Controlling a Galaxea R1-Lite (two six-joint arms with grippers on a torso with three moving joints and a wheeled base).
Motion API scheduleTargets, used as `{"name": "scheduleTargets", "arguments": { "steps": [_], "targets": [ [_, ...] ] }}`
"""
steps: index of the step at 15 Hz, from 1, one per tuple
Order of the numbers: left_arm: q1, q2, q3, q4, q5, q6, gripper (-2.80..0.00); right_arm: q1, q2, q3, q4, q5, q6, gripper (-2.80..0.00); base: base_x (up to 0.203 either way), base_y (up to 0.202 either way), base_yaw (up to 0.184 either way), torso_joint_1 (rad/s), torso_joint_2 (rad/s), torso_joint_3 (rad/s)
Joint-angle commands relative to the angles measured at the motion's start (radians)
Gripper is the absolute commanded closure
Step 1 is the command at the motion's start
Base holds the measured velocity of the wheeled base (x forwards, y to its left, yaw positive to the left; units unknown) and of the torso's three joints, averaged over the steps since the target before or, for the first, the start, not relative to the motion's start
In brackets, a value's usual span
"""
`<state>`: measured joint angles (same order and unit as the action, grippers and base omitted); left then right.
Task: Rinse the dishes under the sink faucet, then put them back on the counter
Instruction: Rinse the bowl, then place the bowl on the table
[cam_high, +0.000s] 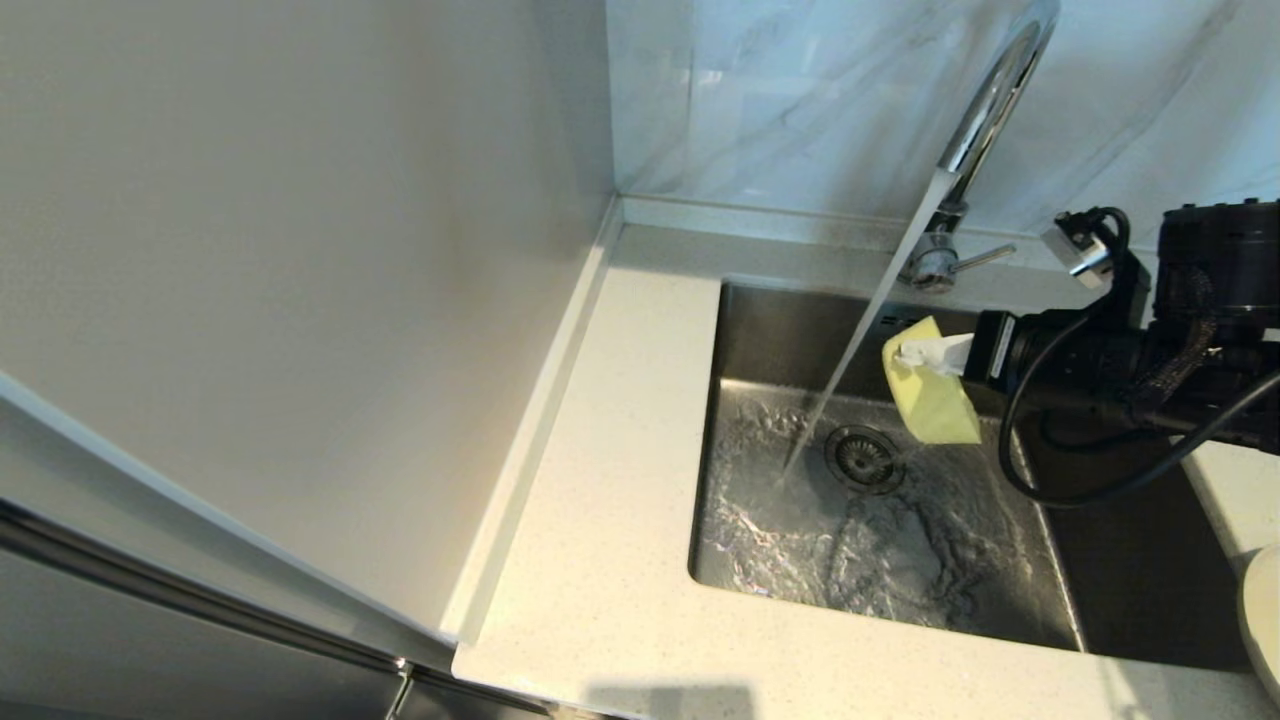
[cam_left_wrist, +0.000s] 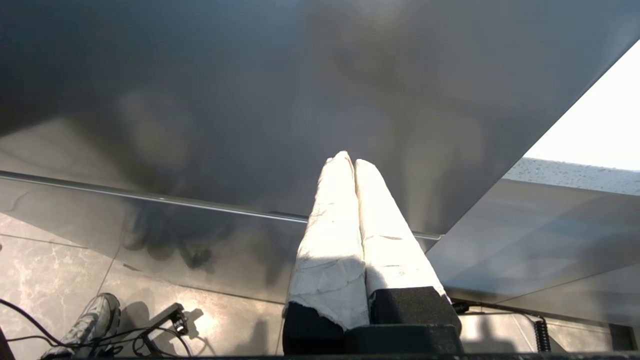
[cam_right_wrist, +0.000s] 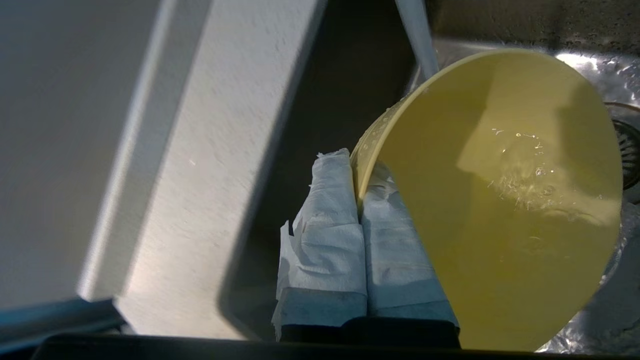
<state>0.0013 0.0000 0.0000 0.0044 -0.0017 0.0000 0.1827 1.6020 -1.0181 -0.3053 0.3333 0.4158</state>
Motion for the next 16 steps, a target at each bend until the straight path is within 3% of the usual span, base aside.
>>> {"name": "scheduleTargets", "arguments": {
  "steps": [1, 5, 9, 13, 16],
  "targets": [
    [0.0, 0.0, 0.0, 0.0, -0.001, 0.0, 0.0, -0.024, -0.062, 0.015, -0.033, 0.014, 0.138, 0.0, 0.0, 0.0, 0.0, 0.0, 0.0, 0.0],
    [0.0, 0.0, 0.0, 0.0, 0.0, 0.0, 0.0, -0.199, -0.129, 0.154, -0.251, 0.202, 0.475, 0.0, 0.0, 0.0, 0.0, 0.0, 0.0, 0.0],
    [0.0, 0.0, 0.0, 0.0, 0.0, 0.0, 0.0, -0.285, -0.133, 0.274, -0.511, 0.329, 0.744, 0.0, 0.0, 0.0, 0.0, 0.0, 0.0, 0.0],
    [0.0, 0.0, 0.0, 0.0, -0.001, 0.0, 0.0, -0.289, -0.098, 0.379, -0.717, 0.378, 0.9, 0.0, 0.0, 0.0, 0.0, 0.0, 0.0, 0.0],
    [0.0, 0.0, 0.0, 0.0, 0.0, 0.0, 0.0, -0.289, -0.047, 0.458, -0.792, 0.396, 0.903, 0.0, 0.0, 0.0, 0.0, 0.0, 0.0, 0.0]
  ]
}}
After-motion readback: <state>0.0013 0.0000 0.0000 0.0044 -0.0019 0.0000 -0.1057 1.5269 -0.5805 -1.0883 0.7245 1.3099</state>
